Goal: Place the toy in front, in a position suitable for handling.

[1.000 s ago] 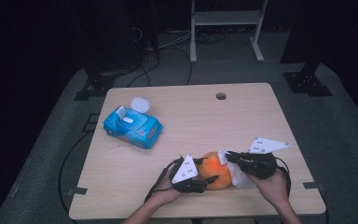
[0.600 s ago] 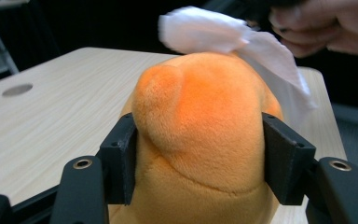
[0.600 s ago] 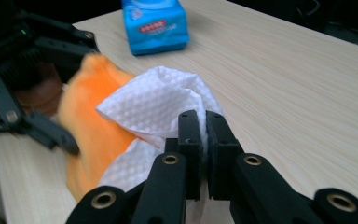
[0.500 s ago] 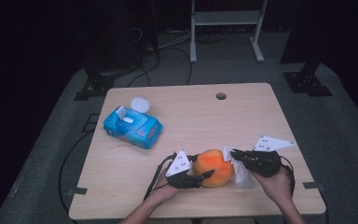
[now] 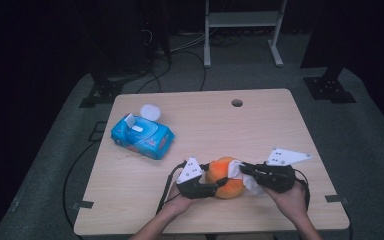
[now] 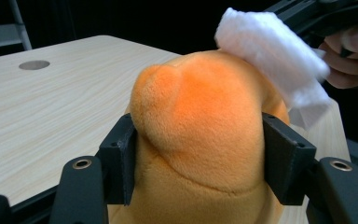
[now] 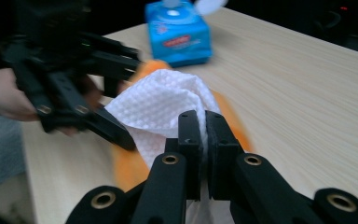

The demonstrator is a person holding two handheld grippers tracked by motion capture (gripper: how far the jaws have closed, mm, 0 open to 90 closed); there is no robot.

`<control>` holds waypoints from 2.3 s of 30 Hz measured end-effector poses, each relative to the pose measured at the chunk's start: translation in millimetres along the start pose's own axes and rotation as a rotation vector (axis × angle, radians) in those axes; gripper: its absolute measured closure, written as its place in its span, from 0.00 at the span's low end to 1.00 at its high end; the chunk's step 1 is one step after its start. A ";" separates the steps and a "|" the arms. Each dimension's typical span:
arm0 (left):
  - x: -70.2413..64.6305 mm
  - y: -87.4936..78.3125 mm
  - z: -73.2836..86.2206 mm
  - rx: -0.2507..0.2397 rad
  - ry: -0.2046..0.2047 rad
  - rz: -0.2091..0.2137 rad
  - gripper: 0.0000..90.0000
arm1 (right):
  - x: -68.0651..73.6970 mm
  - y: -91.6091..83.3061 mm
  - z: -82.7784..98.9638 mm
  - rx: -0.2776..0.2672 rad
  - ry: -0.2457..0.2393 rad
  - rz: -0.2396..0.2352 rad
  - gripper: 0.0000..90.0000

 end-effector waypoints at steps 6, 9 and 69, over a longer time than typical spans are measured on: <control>1.9 -2.1 0.1 -0.002 -0.022 -0.014 0.40 | -4.6 4.1 2.7 0.056 -0.041 0.043 0.95; -1.2 0.4 0.1 0.002 0.004 -0.012 0.40 | -7.3 1.4 6.1 0.051 -0.011 0.047 0.95; -39.4 0.8 18.2 0.054 0.282 0.124 0.39 | 9.5 -1.6 -4.3 0.096 -0.095 -0.081 0.95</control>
Point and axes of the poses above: each handheld gripper's, and its own axes: y roughly forward along the jaws, z roughly out of its underside, x roughly to its left, the point moved 6 cm from there along y, roughly forward along the jaws, and after that the axes turned 13 degrees about -y, right-handed, at the moved point
